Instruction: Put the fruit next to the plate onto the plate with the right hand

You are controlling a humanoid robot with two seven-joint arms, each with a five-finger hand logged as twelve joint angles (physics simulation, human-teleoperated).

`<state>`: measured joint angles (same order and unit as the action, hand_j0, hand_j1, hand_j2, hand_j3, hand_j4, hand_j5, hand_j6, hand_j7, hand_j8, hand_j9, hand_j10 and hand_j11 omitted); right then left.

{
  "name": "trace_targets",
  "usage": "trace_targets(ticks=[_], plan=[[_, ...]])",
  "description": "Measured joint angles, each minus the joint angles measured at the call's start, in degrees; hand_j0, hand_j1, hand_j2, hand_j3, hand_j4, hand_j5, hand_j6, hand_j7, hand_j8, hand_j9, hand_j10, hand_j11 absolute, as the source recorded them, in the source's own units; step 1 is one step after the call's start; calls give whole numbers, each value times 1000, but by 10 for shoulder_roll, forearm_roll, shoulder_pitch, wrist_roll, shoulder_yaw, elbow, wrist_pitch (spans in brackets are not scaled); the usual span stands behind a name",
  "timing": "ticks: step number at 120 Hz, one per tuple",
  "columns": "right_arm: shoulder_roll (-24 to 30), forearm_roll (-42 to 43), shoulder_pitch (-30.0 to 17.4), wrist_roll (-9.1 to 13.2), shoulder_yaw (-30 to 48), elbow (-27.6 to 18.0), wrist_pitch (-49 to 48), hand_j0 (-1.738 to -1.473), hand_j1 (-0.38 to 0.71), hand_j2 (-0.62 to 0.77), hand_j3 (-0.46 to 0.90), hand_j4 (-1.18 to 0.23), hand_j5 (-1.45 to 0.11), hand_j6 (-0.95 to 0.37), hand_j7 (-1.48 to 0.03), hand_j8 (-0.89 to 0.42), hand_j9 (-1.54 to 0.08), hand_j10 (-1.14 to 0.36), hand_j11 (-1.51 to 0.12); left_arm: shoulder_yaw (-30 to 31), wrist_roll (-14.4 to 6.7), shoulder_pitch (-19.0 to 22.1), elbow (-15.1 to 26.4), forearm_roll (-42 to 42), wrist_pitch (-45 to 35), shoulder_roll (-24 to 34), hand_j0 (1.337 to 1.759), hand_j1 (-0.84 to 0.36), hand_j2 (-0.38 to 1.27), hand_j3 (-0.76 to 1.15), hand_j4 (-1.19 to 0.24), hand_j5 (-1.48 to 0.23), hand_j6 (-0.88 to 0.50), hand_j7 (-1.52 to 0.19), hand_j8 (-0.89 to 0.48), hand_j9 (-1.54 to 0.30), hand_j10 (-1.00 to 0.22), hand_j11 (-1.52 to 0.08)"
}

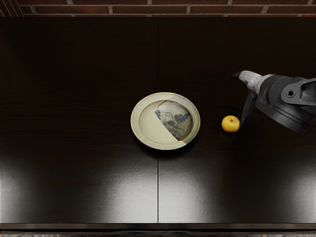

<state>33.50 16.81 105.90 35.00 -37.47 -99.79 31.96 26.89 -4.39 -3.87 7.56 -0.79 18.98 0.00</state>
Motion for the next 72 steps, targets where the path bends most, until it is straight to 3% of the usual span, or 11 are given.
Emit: trace_targets(ticks=[36, 72], plan=[[-52, 6, -31, 0, -32, 0, 29, -1658, -156, -31, 0, -162, -209, -162, -209, -162, -209, -162, -209, 0, 0, 0, 0, 0, 0, 0, 1658, 349, 0, 0, 0, 0, 0, 0, 0, 0, 0, 0], [-77, 8, -48, 0, -54, 9, 30, -1658, -133, -35, 0, -181, -235, -182, -235, -182, -235, -181, -235, 0, 0, -2, -1, 0, 0, 0, 1658, 349, 0, 0, 0, 0, 0, 0, 0, 0, 0, 0]])
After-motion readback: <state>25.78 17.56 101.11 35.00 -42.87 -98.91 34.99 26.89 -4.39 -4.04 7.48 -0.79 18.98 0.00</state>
